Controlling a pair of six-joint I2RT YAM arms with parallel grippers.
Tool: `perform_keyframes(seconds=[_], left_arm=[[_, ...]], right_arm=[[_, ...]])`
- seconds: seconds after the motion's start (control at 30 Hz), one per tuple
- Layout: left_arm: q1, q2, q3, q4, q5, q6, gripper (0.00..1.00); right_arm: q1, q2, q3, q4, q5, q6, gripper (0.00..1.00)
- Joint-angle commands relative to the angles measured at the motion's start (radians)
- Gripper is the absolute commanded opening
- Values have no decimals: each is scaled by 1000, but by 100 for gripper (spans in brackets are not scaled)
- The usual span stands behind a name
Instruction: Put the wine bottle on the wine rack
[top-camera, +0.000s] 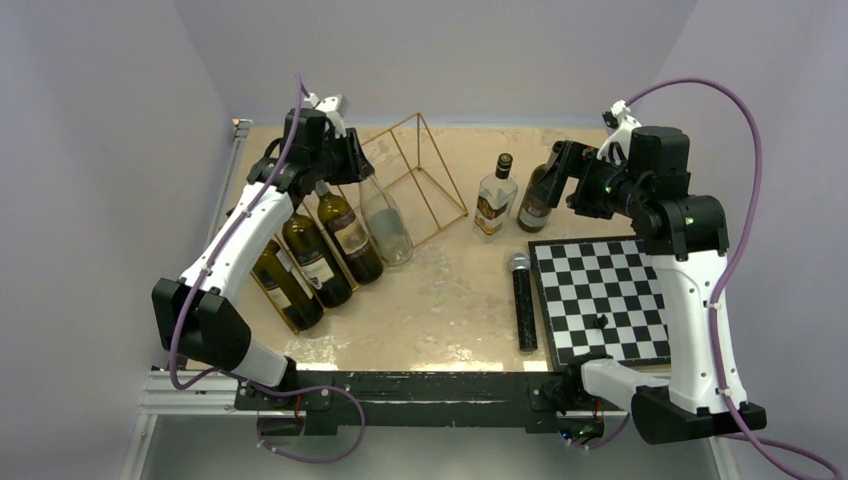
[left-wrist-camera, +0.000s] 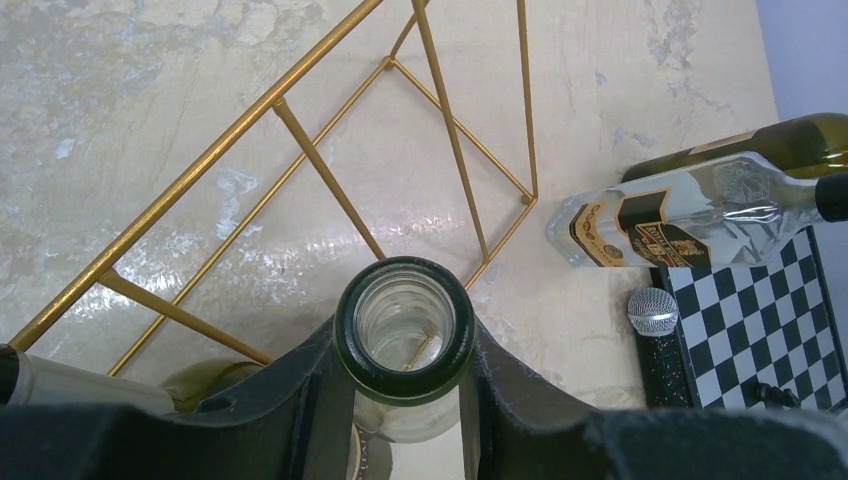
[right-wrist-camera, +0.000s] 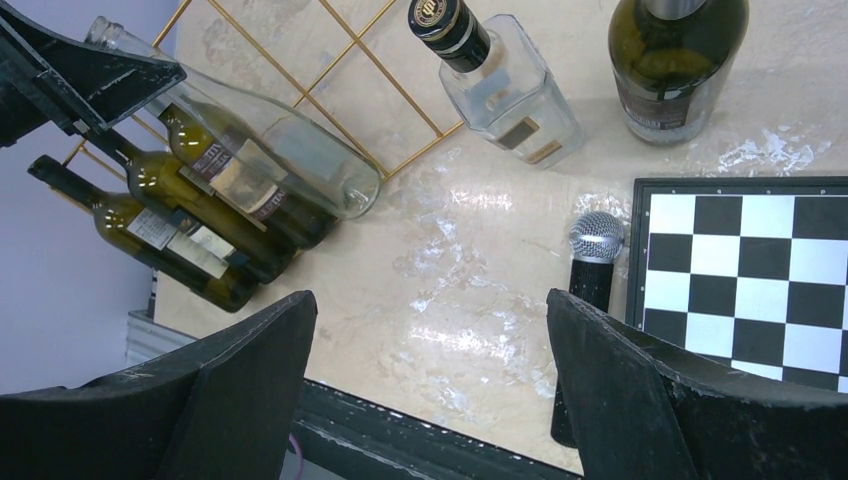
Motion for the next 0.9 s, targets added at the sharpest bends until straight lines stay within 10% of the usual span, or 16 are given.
perform_keyframes(seconds=[0.0,0.4,0.87], left_arm=[[26,-15,5,145,13,-22,0],[40,7,-44,148,-19,-4,40],[49,45,-36,116,-68,3,50]], right_arm=[[0,-13,-5,31,14,-11,90],[1,10,9,36,8,-11,90],[0,42,45,38,4,-1,90]])
